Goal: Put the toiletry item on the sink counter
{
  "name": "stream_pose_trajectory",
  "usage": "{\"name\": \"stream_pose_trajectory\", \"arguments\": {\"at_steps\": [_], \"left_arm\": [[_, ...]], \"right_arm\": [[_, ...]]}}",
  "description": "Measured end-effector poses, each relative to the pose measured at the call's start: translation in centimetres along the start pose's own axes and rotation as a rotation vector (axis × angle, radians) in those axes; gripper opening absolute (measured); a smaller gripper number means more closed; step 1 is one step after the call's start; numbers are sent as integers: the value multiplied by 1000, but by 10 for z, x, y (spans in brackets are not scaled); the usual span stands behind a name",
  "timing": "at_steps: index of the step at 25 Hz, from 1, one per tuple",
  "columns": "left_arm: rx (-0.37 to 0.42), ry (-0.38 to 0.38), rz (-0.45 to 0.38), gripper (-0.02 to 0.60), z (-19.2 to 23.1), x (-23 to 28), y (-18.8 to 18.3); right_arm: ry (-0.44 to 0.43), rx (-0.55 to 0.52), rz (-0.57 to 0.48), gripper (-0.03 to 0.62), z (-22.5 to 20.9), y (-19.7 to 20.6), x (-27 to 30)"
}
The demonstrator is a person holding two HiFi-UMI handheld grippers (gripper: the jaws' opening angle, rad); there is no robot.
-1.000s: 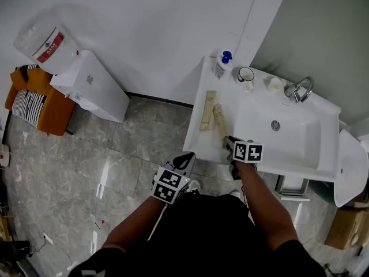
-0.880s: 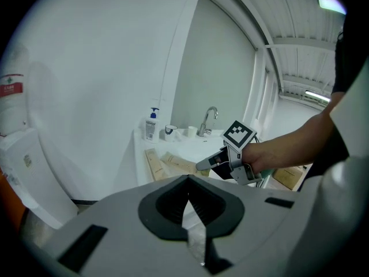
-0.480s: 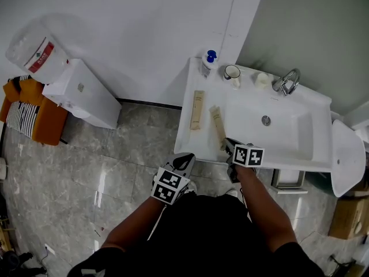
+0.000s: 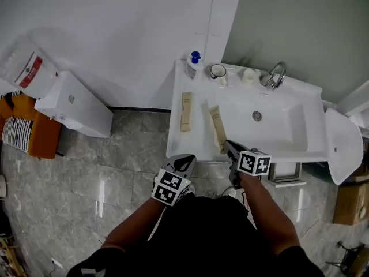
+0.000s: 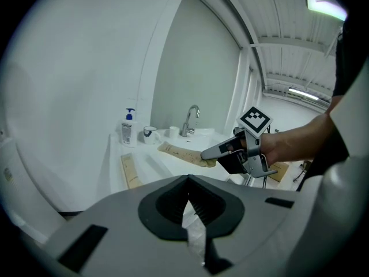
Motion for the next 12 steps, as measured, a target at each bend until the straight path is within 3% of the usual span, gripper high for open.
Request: {"name": "stream_pose_trajectory", "arguments": {"at_steps": [12], "left_arm": [[131,253,75,0,-42,67,-22]], "right_arm": [[116,78,-123,11,-51,33,-103]]}}
Point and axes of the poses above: the fingertips, and each gripper's own axes: x forward along the fingers, z to its left, y out of its underside, the point moved 10 cm from there along -x, backward along the fingers, and after that the axes turned 14 degrees about y, right-handed, at the moved point
